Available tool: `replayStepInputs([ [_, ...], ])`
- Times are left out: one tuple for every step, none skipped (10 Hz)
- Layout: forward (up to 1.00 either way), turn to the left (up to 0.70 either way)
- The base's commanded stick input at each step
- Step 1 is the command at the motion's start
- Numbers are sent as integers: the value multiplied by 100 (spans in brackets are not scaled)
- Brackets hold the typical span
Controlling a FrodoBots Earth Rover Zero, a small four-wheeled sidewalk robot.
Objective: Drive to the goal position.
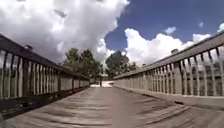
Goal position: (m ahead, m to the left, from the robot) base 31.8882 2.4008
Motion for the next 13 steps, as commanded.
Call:
replayStepInputs([
  [85,0],
  [85,0],
  [85,0],
  [85,0],
  [85,0],
  [85,0],
  [85,0],
  [85,0],
  [85,0],
  [85,0],
  [85,0],
  [85,0],
  [85,0],
])
